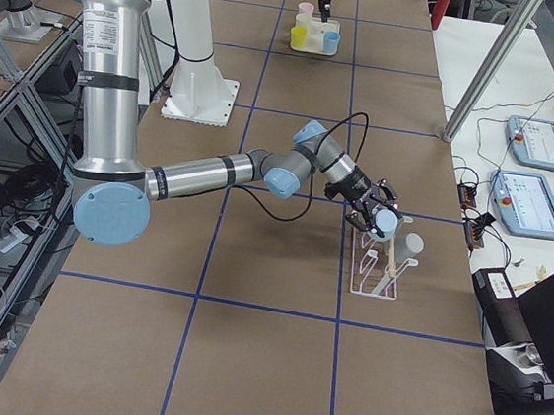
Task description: Transfer IKEA cup to right arm and place on rack
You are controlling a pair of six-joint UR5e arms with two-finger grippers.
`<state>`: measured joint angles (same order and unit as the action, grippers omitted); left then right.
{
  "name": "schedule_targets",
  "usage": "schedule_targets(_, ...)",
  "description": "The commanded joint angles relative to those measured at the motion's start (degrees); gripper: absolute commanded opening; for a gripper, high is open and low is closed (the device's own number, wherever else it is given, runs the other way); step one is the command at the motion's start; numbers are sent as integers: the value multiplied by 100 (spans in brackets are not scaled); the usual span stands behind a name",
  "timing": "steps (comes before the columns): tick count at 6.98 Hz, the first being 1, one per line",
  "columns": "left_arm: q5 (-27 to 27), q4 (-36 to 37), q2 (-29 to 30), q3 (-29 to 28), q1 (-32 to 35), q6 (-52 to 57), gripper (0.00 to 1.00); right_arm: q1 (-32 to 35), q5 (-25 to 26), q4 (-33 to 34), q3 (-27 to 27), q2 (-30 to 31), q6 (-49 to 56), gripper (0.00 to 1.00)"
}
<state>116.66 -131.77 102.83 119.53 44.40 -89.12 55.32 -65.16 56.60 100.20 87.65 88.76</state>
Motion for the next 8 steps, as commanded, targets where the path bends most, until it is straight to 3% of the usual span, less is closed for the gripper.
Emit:
schedule_targets(1,-3,-7,0,-18,-2,0,100,-21,-22,0,9,24,-8,0)
schedule_targets(4,-3,-7,0,-18,-11,-9,100,-12,-84,26,412,260,0,0)
schedule_targets(8,-3,-7,9,-18,-11,-9,100,-161,-58,44,141,253,-8,0)
